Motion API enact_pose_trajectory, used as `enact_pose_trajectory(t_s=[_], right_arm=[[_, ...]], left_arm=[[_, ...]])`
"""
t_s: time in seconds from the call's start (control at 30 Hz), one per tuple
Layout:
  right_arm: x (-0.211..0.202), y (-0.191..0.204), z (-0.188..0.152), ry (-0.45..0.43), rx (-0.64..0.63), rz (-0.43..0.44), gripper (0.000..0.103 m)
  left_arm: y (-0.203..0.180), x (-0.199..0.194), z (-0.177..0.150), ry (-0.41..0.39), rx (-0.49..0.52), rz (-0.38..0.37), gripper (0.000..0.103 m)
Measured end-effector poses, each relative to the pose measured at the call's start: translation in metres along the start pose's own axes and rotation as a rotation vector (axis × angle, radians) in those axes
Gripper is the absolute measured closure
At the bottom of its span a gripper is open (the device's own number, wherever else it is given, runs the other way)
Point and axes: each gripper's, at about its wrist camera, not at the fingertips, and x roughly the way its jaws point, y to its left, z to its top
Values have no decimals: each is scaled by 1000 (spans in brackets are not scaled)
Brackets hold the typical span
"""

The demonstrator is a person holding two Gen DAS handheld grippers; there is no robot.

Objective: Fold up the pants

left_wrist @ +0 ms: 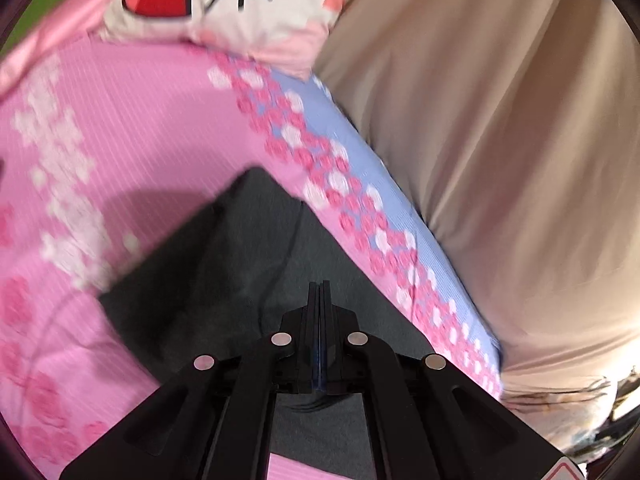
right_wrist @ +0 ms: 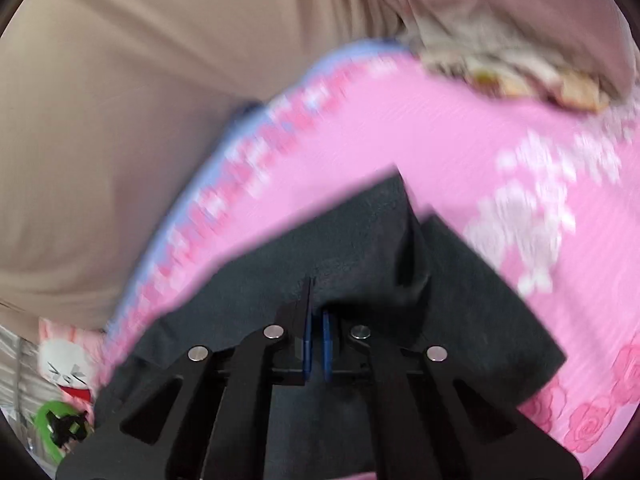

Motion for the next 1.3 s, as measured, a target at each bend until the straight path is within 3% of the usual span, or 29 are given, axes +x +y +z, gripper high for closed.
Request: enact_pose_trajectory(t_s=[0.1,0.13,0.2,0.23,0.37,0.47,0.63,0.73,0.8,0.9,1.03,1.1,1.17,1.2,1.23,1.3], right_arm=[[-32,18,6,-71,-97,-19,101],[-36,16,7,-67,-100,-29,101],[-39,8,5,-60,-90,-49,101],[-42,1,3,-60,-83,-55,101],[-54,-20,-13,-53,-80,-74,101],[-45,-29,-23,-19,-68,-100,101],[-35,-33,-34,-1,-62,-115,101],[-35,-33,-35,2,-60,-118,101],[-35,-31,-35,3,-66,-123,101],[-36,-28,-33,1,-76,-127,100],[-59,-8,-23,-84,-118,-59,100],[-75,3,-22,-122,-152,-28,101],[-70,4,-26,-72,-199,-75,100],[-58,-2,-30,-5,-210,-116,100],[-47,-15,-35,50,-196,-149,100],[-32,-35,-43,117,-140,-158,100]], left_arm=[[-6,-15,-6,20,24,-11,103],[-8,-18,-14,27,39,-11,97],[-4,-14,-29,56,23,-18,42],[5,-10,-40,66,-18,-42,36],[27,4,-60,116,-88,-56,36],[36,14,-53,110,-134,-38,36],[29,42,-37,179,-182,-75,36],[37,68,-33,270,-266,-86,39],[38,74,-31,294,-270,-69,102],[31,72,-24,297,-267,-82,103],[-24,4,-2,153,-55,-207,103],[-39,-32,-5,97,39,-216,103],[-31,-51,-15,99,89,-145,103],[-21,-49,-19,117,95,-103,103],[-3,-40,-25,152,94,-39,103],[25,-20,-34,211,61,12,103]])
